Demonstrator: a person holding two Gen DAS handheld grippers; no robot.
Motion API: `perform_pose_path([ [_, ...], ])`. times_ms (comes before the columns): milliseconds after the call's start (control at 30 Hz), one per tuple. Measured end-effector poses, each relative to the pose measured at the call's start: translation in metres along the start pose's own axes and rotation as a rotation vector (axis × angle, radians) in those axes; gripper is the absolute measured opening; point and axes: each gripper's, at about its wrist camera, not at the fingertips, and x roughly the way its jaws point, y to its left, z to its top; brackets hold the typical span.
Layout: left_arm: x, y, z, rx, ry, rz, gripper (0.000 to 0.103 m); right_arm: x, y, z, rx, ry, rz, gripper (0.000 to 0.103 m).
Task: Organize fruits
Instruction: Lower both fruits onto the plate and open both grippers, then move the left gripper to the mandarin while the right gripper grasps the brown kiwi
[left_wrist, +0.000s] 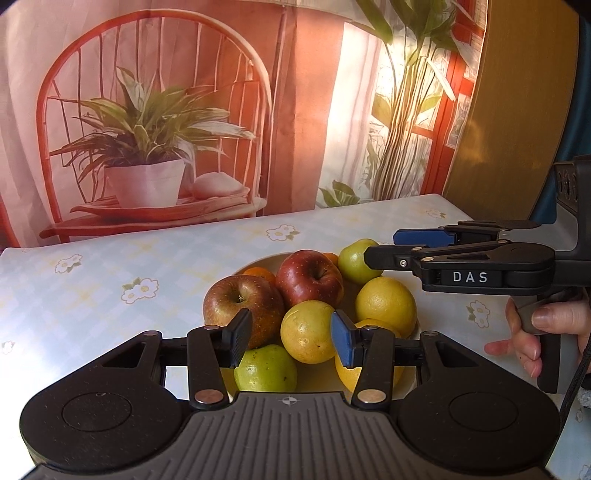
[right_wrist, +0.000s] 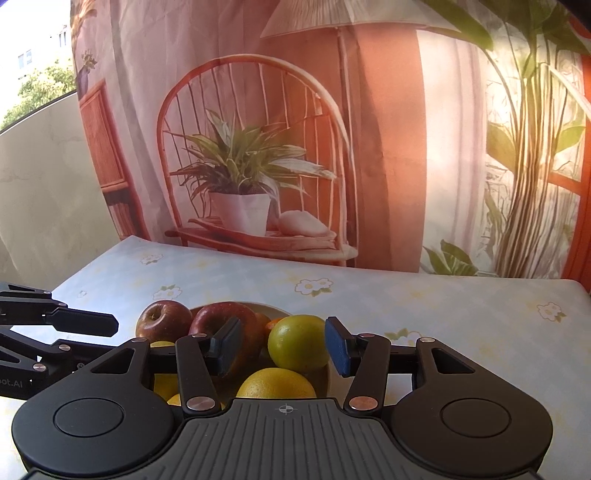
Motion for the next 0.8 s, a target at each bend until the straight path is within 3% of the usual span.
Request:
perform_pose_path([
  [267,-0.021,0.000,-0.019,-0.036,0.018,0.001,0.049,-0.036,0.009,-0.024,0.024,-0.028,-0.009,0.047],
  [800,-0.043,-0.010,-0.055,-0.037,0.059,-0.002,0.049,-0.093,0.054,-0.105,0.095,-0.021,-0.005,0.047],
])
